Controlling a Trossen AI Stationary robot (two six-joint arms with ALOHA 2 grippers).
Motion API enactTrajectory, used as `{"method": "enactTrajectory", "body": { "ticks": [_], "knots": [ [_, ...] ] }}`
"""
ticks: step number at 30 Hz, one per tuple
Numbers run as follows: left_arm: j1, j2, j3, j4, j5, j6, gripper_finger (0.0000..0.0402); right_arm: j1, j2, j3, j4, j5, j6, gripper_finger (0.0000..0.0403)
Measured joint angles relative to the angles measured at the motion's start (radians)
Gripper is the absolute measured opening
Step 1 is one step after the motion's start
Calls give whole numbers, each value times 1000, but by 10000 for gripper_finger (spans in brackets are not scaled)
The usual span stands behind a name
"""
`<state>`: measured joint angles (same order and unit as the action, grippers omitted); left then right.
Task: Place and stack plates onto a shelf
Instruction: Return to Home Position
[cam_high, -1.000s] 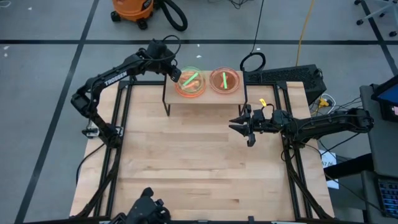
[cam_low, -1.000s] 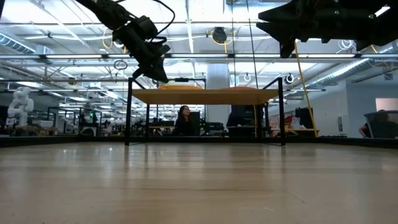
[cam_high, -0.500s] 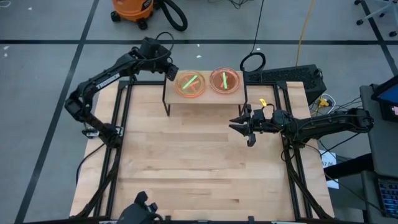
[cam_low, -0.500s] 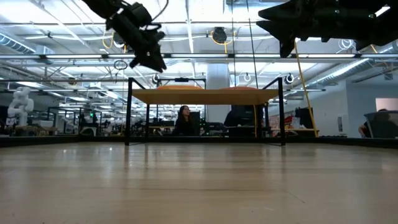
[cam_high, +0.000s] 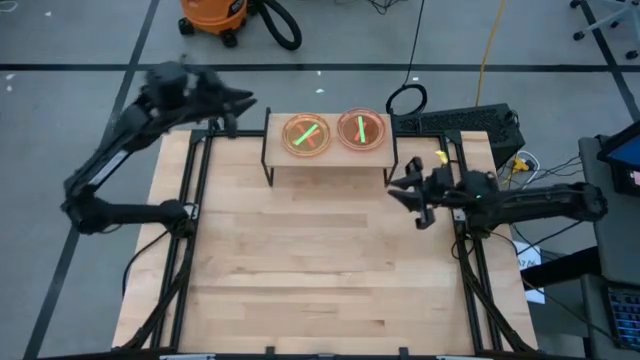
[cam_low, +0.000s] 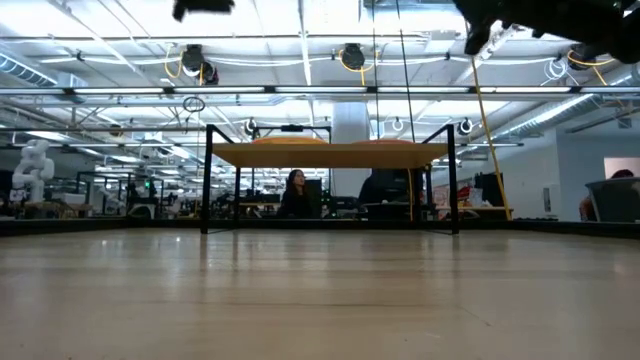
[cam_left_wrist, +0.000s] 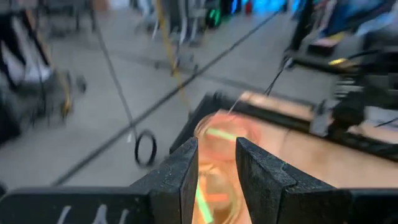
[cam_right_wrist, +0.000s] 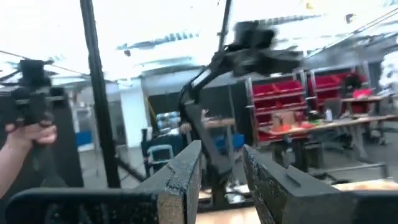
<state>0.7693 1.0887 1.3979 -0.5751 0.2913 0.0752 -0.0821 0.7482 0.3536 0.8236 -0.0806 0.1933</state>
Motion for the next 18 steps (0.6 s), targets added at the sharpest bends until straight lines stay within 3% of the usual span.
{"method": "enactTrajectory", "body": {
  "ticks": [2,4,8,18],
  "knots": [
    [-35,-61,0,-13,0,21,113,-29,-72,20,-122,0,-1,100],
    [-70,-123,-28,-20,-2,55,113,-69,-137,84,-376,12,-4,100],
    [-106,-253,-197,80,-37,45,113,-108,-195,215,-811,56,-22,100],
    [-152,-683,-616,298,-9,-40,113,-53,-470,193,-855,59,-185,100]
  ]
}}
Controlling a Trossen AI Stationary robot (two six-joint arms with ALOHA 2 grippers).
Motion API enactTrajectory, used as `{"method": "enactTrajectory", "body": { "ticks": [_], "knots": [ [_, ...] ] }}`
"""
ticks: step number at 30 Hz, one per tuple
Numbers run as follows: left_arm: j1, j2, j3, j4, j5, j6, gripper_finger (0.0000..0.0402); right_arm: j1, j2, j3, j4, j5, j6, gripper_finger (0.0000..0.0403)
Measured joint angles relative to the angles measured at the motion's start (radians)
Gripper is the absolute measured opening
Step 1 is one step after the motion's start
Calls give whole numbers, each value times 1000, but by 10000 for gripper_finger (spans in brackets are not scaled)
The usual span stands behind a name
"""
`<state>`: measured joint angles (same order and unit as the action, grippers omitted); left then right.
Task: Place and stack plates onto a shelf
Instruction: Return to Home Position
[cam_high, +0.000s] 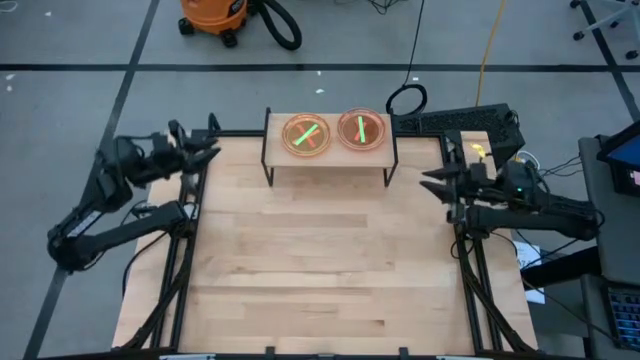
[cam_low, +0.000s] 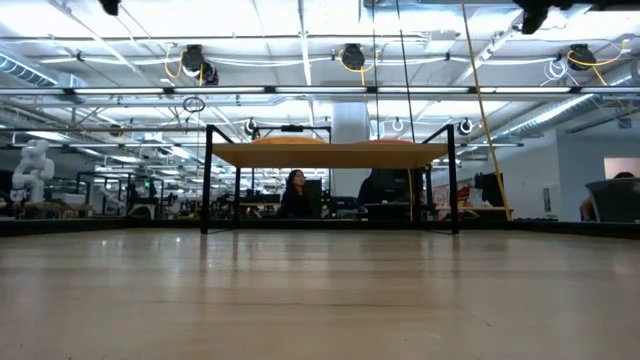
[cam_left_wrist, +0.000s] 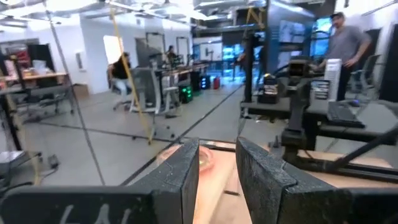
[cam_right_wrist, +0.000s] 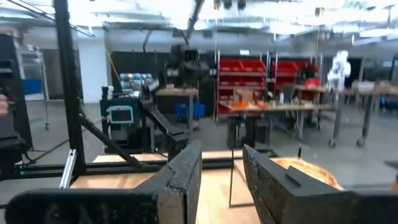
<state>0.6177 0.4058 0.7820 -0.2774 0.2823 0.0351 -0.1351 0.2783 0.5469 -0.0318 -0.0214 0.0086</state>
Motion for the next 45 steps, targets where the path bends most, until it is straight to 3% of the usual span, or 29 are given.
{"method": "enactTrajectory", "body": {
  "ticks": [8,16,20,29,34,45],
  "knots": [
    [-13,-243,-199,7,6,-18,113,0,-271,-86,-7,2,-59,100],
    [-18,-401,-395,120,39,-43,113,-1,-252,-134,2,1,-89,100],
    [-19,-401,-470,173,68,-71,113,-1,-264,-223,48,-1,-82,100],
    [-18,-401,-661,417,131,-84,113,-1,-261,-526,404,31,-91,100],
    [-19,-401,-771,546,151,-98,113,-2,-265,-528,320,100,-100,100],
    [-19,-400,-772,537,155,-90,113,-3,-266,-530,316,101,-103,100]
  ]
}}
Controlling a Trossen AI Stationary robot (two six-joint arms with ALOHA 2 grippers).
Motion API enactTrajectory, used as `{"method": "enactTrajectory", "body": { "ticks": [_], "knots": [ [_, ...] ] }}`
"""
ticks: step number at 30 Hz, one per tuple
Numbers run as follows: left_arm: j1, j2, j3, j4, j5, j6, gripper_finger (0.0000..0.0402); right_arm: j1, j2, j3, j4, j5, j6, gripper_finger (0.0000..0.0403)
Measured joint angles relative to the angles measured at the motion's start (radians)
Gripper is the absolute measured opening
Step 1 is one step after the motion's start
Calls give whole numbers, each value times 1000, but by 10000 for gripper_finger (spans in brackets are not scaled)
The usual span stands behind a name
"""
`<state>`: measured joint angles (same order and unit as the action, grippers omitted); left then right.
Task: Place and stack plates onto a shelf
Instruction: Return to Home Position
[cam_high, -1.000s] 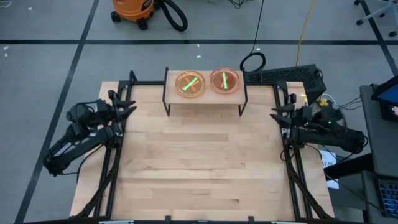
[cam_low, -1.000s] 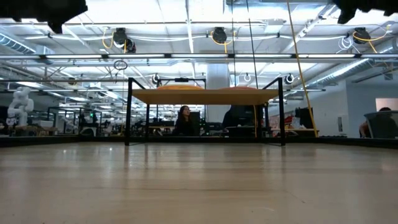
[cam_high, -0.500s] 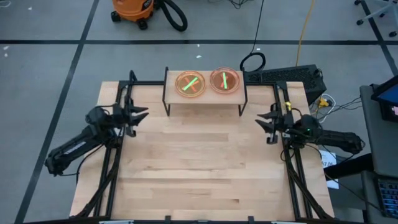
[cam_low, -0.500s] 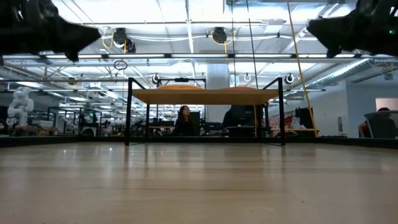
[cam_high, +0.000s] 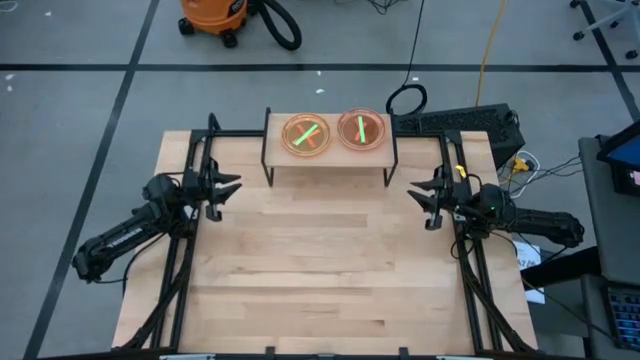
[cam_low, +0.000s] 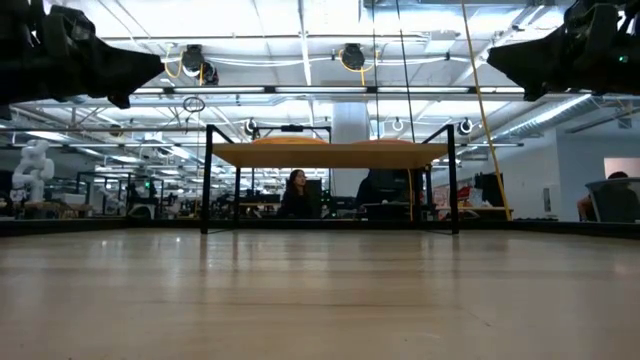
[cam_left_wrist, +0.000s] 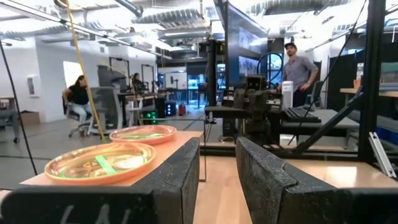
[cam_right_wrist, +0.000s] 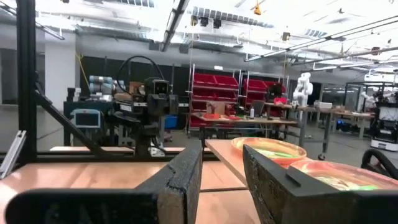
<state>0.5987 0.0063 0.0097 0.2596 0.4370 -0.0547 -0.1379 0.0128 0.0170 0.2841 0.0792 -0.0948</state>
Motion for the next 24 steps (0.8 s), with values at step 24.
{"method": "enactTrajectory", "body": {
  "ticks": [24],
  "knots": [
    [0,0,0,-1,-1,-2,113,0,-1,-2,2,-1,-22,100]
  ]
}}
